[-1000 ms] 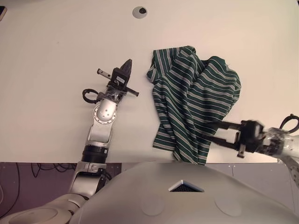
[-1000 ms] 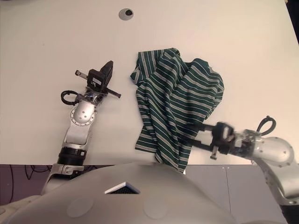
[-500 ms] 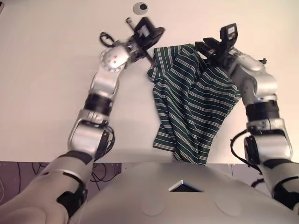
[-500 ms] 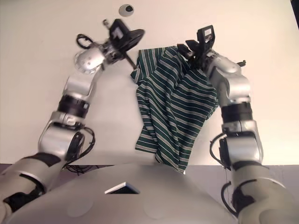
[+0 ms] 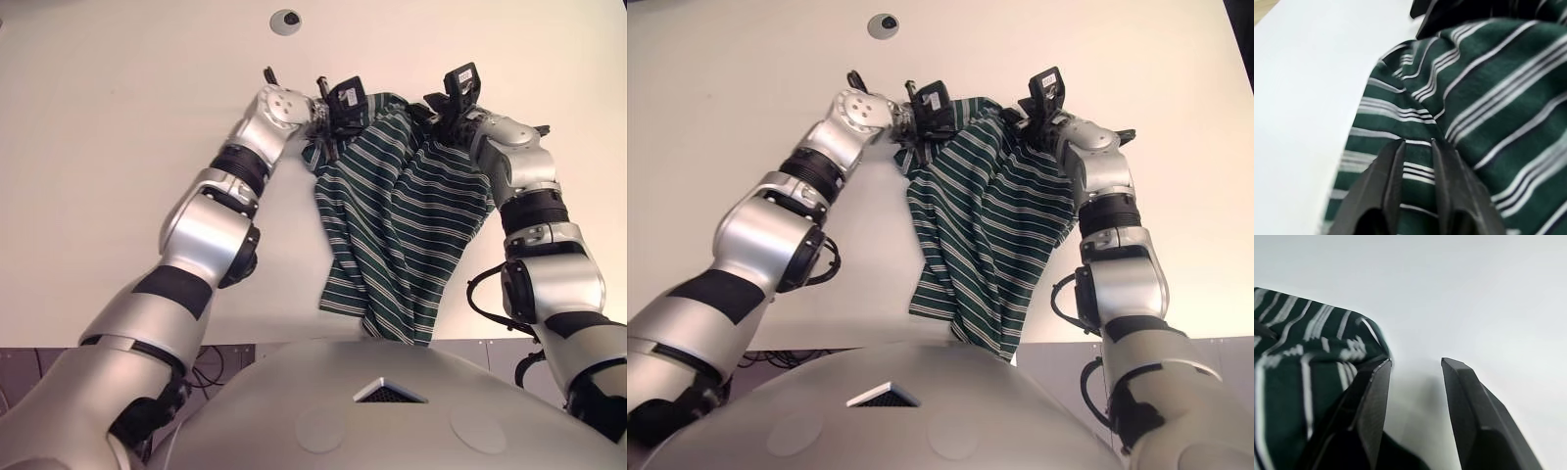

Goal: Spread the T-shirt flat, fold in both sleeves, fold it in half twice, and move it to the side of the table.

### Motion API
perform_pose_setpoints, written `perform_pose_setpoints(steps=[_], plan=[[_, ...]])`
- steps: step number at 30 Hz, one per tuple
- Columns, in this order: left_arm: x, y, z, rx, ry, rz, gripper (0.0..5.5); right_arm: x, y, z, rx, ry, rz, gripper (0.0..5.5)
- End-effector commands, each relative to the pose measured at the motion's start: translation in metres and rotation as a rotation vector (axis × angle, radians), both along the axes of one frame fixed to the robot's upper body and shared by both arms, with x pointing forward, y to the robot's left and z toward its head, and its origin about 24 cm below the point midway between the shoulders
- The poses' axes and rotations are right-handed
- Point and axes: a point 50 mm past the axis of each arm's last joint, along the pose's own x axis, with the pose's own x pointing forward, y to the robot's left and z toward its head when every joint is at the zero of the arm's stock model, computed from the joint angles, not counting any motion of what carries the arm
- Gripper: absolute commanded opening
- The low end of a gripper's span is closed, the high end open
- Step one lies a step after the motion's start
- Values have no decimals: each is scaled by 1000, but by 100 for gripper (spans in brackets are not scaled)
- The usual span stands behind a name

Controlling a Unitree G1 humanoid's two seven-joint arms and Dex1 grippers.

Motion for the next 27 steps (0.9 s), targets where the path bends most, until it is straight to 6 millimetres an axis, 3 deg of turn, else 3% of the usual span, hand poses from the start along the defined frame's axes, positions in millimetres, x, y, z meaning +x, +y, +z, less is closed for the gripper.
perform_pose_setpoints(steps=[1,4,7,10,16,21,27], plan=[[-55,127,-48,275,202,44,153,-11,7,1,2,-34,50,187],[-81,146,-36,226,191,-43,190,-21,12,-2,12,-13,93,187],[-96,137,-20,154,142,-119,231,-28,19,-11,37,39,123,187],[-95,127,-1,34,114,-114,274,-37,32,-17,62,60,167,187],[-52,107,45,-351,45,110,294,-37,33,-14,68,40,175,187],[-36,95,42,-330,63,159,378,-34,28,-5,52,6,173,257],[-17,76,27,-263,112,212,385,-29,7,-2,-60,12,143,272]])
